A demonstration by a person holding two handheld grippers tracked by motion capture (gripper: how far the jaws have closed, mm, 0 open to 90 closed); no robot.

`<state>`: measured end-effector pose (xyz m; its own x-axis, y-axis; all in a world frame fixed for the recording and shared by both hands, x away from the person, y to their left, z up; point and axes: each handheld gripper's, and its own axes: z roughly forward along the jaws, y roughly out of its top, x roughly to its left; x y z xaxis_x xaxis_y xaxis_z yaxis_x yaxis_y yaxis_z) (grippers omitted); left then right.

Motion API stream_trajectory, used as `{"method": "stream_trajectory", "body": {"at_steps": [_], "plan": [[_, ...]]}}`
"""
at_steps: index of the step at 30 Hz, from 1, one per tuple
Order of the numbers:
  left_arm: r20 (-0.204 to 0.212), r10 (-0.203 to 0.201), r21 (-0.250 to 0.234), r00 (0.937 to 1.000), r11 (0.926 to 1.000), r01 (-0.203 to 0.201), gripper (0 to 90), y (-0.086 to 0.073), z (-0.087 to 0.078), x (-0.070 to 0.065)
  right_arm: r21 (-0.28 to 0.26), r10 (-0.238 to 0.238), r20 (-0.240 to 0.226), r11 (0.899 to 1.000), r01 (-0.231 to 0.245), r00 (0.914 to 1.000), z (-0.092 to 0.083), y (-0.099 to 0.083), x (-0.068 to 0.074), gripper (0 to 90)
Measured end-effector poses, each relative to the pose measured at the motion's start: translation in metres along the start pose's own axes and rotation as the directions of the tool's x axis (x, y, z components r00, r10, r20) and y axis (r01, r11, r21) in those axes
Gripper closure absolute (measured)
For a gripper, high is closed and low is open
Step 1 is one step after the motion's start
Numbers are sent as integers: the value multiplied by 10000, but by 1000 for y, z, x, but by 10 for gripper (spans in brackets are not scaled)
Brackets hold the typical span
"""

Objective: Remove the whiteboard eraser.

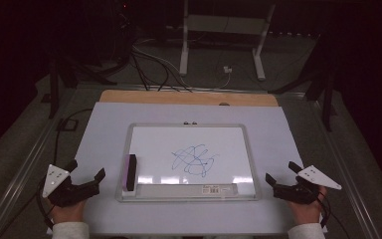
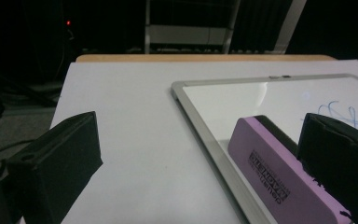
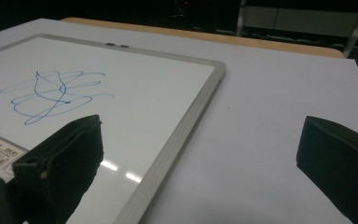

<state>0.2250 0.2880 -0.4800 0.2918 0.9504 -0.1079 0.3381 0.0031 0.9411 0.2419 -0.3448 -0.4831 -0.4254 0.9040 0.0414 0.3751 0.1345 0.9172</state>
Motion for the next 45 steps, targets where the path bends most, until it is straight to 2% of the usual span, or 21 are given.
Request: {"method": "stream_trajectory", "body": {"at_steps": [4,8,13,15,16,20,22,27,31,37,41,45], "plan": [[54,-129,129,9999,9998,128,8,2,1,-1,135,-173,-85,9998,174,9998,-2,1,7,9],[195,-371,402,9991,9985,363,8,5,2,-6,137,-50,-70,9999,51,10000,-5,2,9,9],[461,-373,737,9982,9967,338,8,12,4,-18,187,70,-72,9998,-69,9999,-8,1,11,9],[435,-342,857,9985,9959,303,8,13,5,-21,200,90,-80,9998,-88,9999,-10,0,11,9],[624,-412,1000,9972,9944,349,8,13,8,-25,210,108,-85,9997,-107,9999,-10,0,11,9],[873,-344,1359,9956,9905,223,13,14,14,-35,281,219,-41,9994,-217,9998,-7,-1,9,9],[1125,-369,1508,9930,9884,196,16,14,17,-39,346,252,-12,9991,-252,9997,-5,-2,9,9],[1396,-377,1861,9895,9825,112,41,13,26,-50,366,222,-26,9991,-221,9998,-4,-2,10,9],[1525,-217,2240,9881,9745,-131,54,10,32,-57,373,249,5,9990,-249,9997,-4,-3,8,9],[1594,-196,2565,9870,9663,-223,82,6,37,-62,371,261,54,9990,-263,9996,-5,-3,8,9],[1571,-128,2848,9875,9580,-329,123,1,39,-65,395,186,62,9990,-189,9998,-4,-3,9,9],[1588,-201,2926,9871,9558,-276,168,-1,39,-64,398,133,60,9991,-135,9999,-4,-2,10,9]]}}
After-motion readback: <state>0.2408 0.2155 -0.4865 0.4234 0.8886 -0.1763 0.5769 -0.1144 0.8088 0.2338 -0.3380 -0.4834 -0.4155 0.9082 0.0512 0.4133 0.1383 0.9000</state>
